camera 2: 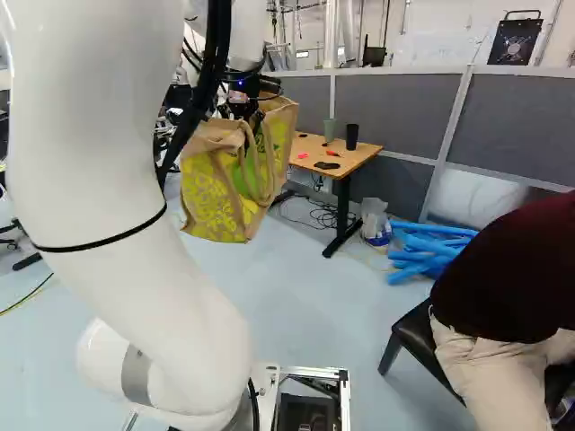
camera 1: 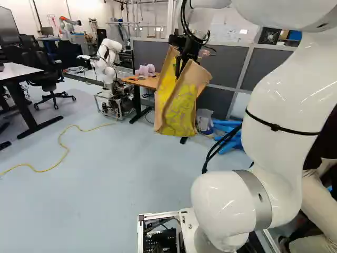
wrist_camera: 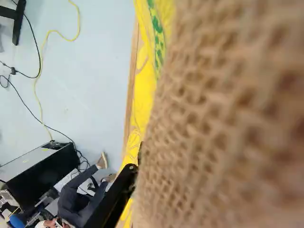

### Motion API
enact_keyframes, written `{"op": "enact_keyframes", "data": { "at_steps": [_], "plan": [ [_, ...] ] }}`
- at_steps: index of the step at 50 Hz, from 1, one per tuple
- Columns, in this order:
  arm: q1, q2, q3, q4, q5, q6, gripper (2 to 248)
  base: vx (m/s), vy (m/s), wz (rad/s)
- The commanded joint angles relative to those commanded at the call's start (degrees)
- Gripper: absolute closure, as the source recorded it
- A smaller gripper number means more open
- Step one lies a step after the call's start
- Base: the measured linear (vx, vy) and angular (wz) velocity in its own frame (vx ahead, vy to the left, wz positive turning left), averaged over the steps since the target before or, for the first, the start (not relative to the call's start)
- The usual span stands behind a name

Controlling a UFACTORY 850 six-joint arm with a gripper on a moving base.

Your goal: Pick up the bag on the ground and place it on the table

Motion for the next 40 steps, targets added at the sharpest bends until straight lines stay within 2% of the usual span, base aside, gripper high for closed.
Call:
{"op": "enact_keyframes", "data": {
  "at_steps": [40],
  "plan": [
    [0.00, 0.00, 0.00, 0.00, 0.00, 0.00, 228, 0.064, 0.036, -0.010]
  ]
}}
